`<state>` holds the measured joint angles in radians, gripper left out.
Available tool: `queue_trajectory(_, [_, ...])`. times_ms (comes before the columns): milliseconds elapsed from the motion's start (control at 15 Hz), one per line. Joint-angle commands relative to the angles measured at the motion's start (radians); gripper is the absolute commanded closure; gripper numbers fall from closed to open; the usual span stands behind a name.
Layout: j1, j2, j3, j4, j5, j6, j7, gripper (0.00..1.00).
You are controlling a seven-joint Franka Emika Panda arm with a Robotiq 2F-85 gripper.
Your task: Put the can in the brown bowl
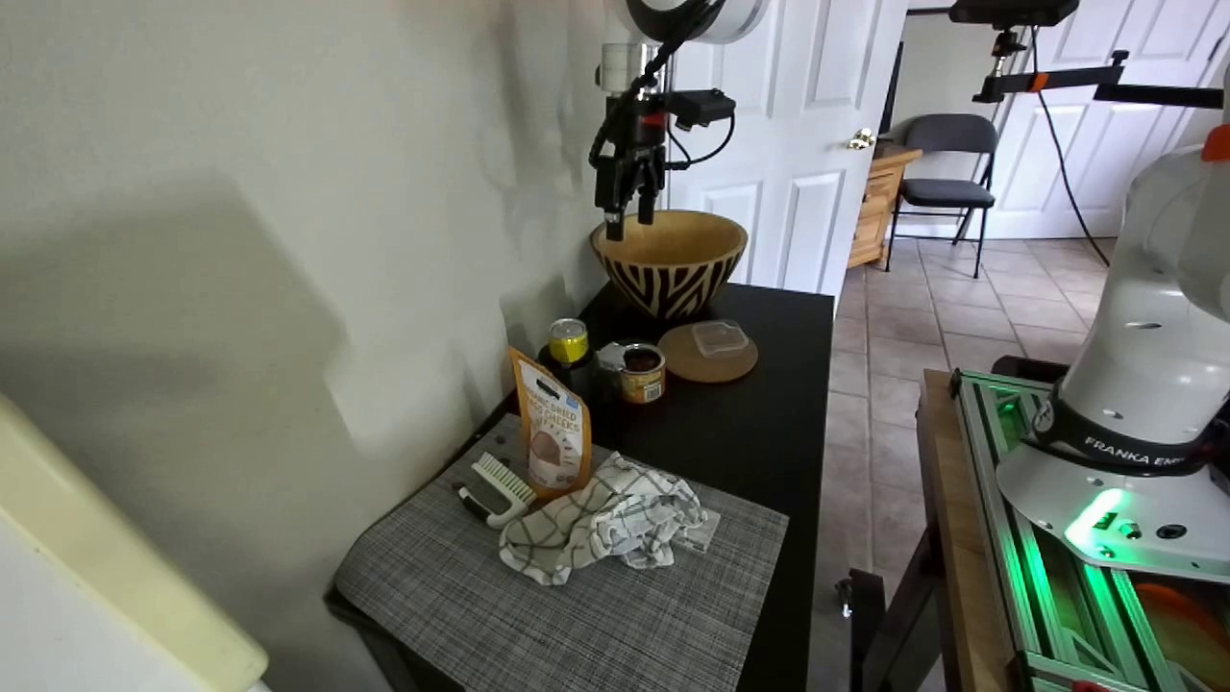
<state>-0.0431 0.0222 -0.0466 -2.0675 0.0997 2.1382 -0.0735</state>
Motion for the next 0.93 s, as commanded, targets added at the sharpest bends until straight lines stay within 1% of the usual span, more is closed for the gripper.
queue_trajectory(0, [-0.001,0.0,0.001,0.002,0.001,-0.002,-0.001,0.0])
queue_trajectory(133, [0.004,-0.02,0.006,-0.054,0.001,0.091,0.021,0.0])
queue_trajectory(333, [0.013,-0.04,0.013,-0.129,-0.026,0.18,0.042,0.0])
queue_trajectory(533, [0.02,-0.045,0.026,-0.21,-0.015,0.307,0.046,0.0])
queue_trajectory(733, [0.035,-0.01,0.044,-0.25,-0.032,0.449,0.052,0.0])
queue_trajectory(867, [0.046,0.014,0.055,-0.258,-0.034,0.512,0.053,0.0])
